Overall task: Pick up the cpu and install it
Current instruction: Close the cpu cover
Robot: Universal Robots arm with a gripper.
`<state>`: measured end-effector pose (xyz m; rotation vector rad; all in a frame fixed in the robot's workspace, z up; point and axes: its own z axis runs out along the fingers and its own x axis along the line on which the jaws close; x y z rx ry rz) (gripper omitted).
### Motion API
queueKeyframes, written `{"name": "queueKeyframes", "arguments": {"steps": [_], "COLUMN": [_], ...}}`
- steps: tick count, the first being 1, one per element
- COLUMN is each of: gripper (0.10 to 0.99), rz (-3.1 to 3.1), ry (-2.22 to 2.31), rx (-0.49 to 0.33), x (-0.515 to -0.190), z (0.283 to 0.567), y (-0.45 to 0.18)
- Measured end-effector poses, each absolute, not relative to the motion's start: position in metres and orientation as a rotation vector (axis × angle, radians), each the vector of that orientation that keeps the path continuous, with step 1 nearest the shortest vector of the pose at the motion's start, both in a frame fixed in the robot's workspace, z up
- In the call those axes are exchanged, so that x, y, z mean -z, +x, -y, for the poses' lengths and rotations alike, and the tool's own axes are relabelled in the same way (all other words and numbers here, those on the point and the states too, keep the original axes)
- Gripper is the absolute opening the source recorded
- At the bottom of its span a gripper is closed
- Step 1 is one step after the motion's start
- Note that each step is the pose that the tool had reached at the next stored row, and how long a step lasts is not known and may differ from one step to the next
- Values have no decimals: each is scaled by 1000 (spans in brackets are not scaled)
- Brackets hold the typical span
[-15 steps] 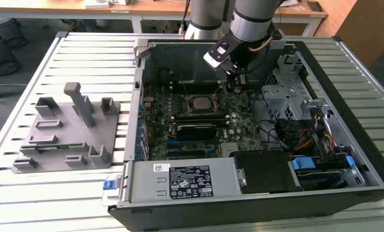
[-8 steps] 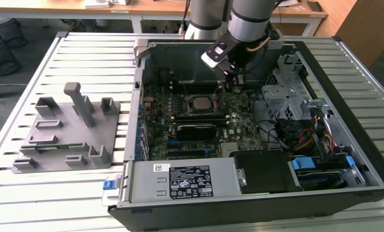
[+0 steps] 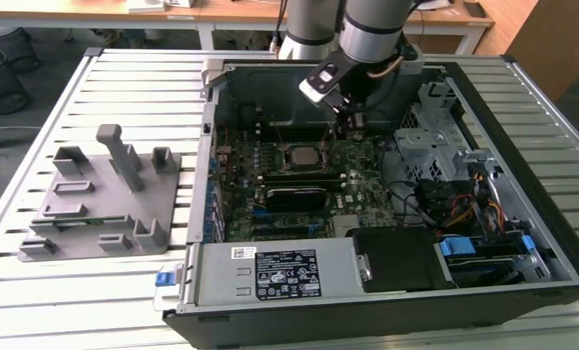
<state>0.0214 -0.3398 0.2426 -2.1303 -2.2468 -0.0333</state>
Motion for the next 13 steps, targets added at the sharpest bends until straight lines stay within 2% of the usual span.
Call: {"name": "queueKeyframes", "arguments": {"steps": [13], "gripper": [106], "rz": [2247], "ry": [-2130], "rx": [33], "x": [-242], "z": [340], "y": [12]}}
